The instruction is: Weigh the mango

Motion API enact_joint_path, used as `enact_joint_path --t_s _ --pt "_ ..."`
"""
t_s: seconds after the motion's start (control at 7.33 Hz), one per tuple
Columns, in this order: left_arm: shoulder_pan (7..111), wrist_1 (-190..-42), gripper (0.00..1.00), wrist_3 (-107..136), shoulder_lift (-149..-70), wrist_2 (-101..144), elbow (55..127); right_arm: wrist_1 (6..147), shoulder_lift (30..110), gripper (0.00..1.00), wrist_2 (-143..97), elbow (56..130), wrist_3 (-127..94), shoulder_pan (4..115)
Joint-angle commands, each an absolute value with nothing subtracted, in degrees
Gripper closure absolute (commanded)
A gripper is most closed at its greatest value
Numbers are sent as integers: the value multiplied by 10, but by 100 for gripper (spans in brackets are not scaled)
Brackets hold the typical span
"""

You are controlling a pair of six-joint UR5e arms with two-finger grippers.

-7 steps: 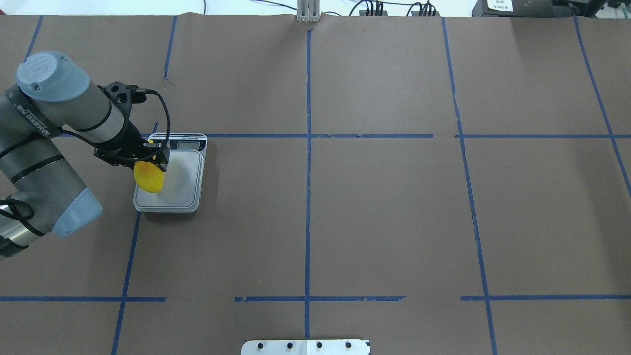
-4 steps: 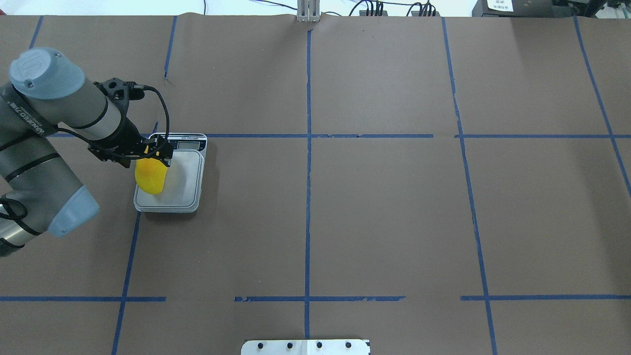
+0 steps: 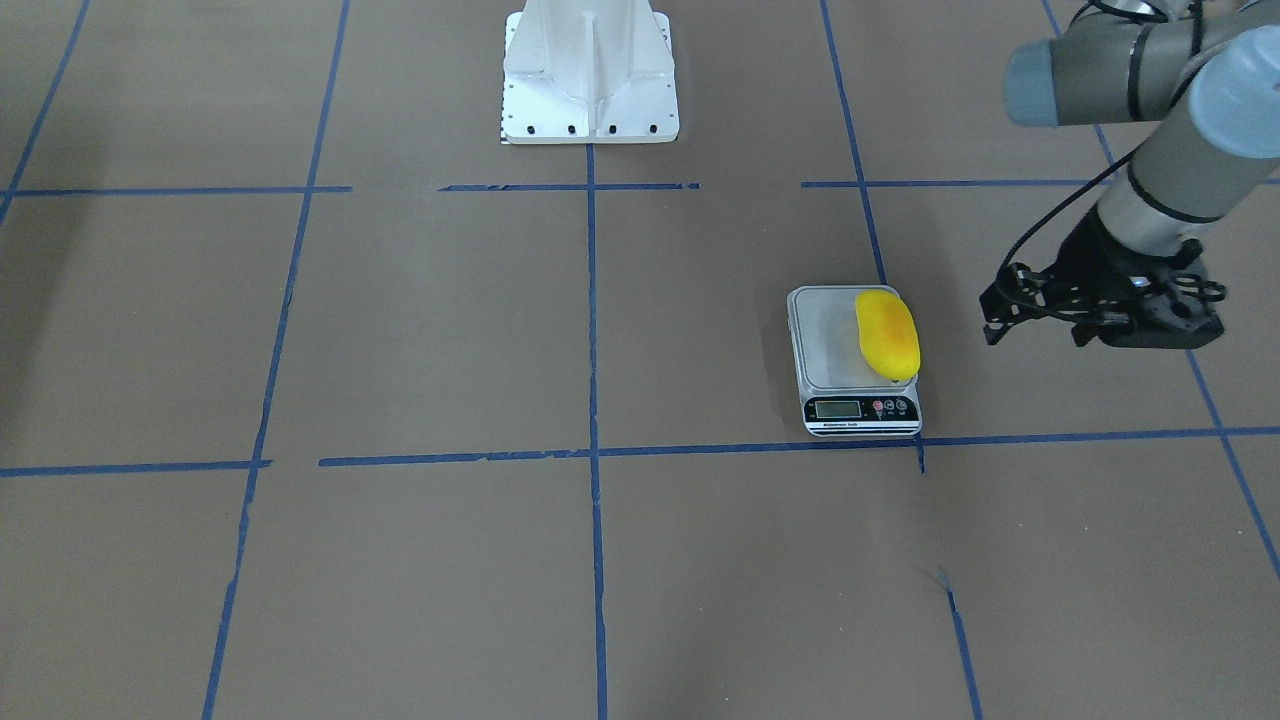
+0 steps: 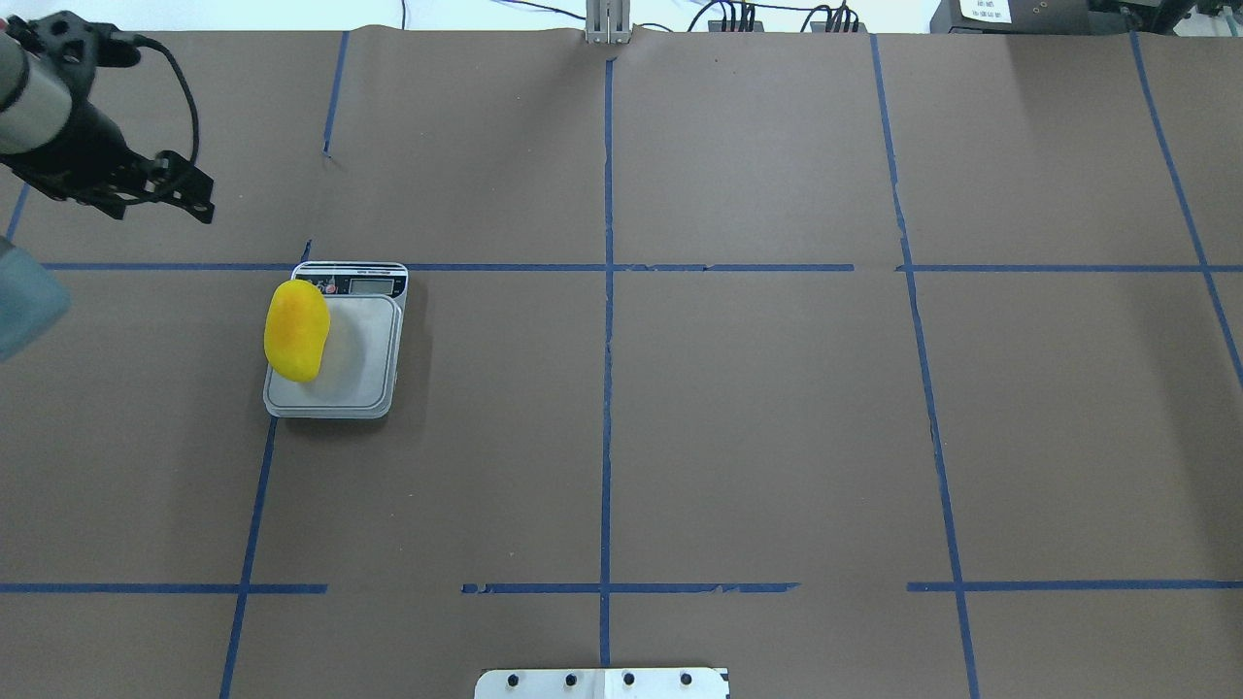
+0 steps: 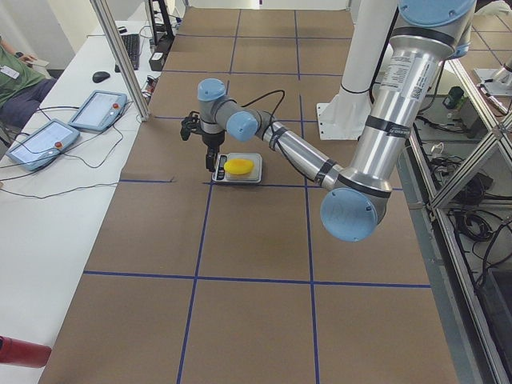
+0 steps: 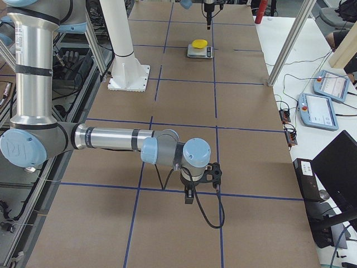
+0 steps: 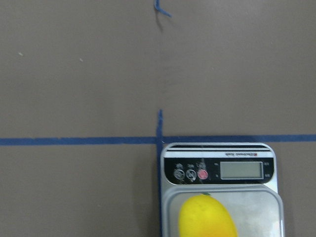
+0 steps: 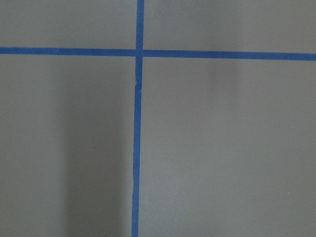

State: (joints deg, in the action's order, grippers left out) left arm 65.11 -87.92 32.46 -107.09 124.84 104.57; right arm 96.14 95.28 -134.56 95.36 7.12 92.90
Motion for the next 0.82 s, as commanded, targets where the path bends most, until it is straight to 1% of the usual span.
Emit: enact_joint_path --t_s 0.0,0.14,0.27,0.41,0.55,0.68 --pt "782 -817 0 100 -1023 1253 1034 962 953 0 -1346 954 71 929" --pt "838 -824 0 24 -993 1262 988 962 953 0 -1346 954 71 929" --pt "891 -835 0 -68 -982 1296 920 962 953 0 -1346 954 71 929" --pt "923 -852 0 -122 -963 1313 878 961 953 0 -1346 954 71 929" --pt "925 -868 0 -121 -942 1313 878 961 953 0 -1346 954 71 929" --pt "925 -868 0 -119 -940 1314 877 961 953 0 -1346 954 71 929"
